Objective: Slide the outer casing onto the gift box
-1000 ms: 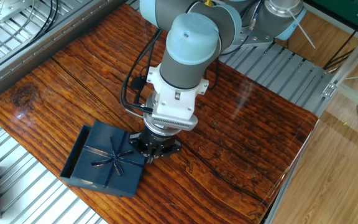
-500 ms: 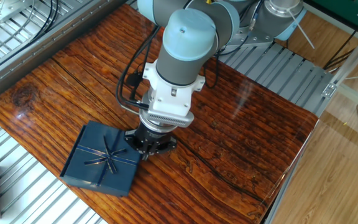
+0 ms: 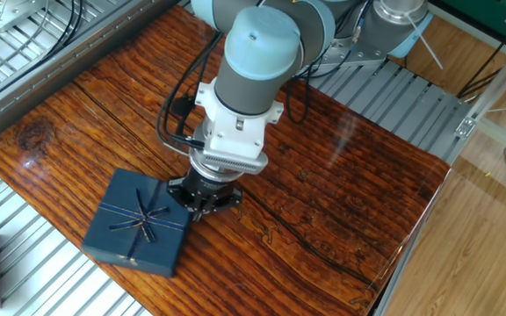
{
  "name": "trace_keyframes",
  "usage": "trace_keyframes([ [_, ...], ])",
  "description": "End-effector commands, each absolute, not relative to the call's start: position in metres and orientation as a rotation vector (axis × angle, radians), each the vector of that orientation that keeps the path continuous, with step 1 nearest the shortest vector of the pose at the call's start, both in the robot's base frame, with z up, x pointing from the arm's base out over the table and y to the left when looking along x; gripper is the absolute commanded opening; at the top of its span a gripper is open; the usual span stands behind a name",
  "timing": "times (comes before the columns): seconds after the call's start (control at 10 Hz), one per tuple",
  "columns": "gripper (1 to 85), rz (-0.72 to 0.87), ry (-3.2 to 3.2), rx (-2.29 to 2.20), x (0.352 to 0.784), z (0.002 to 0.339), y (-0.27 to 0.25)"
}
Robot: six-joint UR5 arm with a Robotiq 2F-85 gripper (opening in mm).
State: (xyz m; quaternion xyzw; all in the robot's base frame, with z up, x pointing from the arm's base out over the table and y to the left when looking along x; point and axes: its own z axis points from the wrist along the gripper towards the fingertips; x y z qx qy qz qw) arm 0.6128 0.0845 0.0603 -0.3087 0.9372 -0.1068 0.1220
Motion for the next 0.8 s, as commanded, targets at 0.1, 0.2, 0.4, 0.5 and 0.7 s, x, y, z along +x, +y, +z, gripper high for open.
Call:
trace_keyframes([
  [0.1,1.0,-0.331,2.743,-0.908,0.613,0.069,0.068],
  [0.2,1.0,-0.339,2.745,-0.903,0.613,0.069,0.066],
  [0.4,1.0,-0.348,2.749,-0.892,0.613,0.069,0.064],
  [0.5,1.0,-0.360,2.755,-0.880,0.612,0.070,0.061],
  [0.7,1.0,-0.393,2.769,-0.873,0.609,0.074,0.054],
])
